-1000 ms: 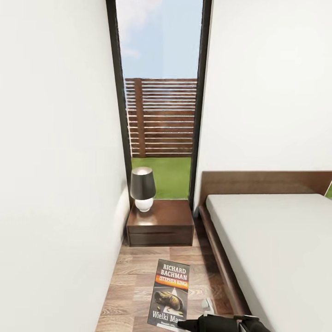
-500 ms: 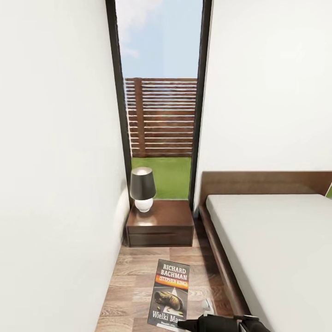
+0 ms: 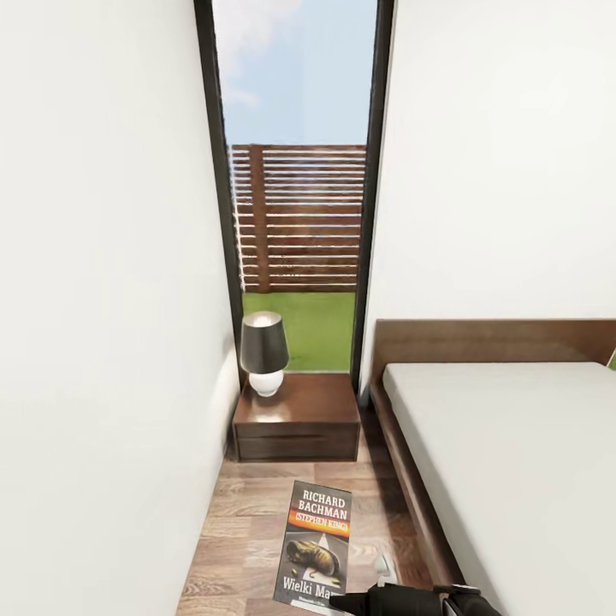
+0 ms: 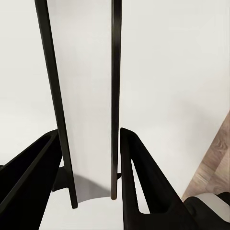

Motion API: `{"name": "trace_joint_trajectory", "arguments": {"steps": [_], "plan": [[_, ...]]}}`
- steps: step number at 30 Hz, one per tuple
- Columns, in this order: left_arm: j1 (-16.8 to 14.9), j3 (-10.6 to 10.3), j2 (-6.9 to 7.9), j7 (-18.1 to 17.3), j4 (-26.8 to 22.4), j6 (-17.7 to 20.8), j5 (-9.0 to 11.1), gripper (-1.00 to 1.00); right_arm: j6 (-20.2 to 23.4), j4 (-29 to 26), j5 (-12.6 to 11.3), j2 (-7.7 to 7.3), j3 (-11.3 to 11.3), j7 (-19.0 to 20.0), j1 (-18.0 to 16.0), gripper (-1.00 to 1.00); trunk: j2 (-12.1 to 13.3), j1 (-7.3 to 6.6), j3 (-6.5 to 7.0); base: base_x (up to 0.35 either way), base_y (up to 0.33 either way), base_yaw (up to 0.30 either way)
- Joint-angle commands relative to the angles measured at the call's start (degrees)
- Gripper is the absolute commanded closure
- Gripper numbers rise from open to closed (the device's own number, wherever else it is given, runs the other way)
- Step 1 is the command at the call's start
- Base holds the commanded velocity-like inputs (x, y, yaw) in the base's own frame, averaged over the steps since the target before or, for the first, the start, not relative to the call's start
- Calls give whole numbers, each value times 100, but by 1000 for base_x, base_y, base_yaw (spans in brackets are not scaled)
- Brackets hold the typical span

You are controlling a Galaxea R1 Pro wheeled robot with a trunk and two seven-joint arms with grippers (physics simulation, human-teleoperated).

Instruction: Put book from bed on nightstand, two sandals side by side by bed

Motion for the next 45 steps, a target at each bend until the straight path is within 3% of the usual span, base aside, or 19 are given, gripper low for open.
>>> {"name": "trace_joint_trajectory", "arguments": {"steps": [1,45], "plan": [[-2,-28,0,10,5,-18,44,-100,53,-3,-61,-7,46,-2,-1,100,-3,4,-2,172,-1,0],[-2,-28,0,11,5,-19,44,-100,49,-3,-61,-7,46,-11,-1,100,-3,4,-2,238,0,0]]}}
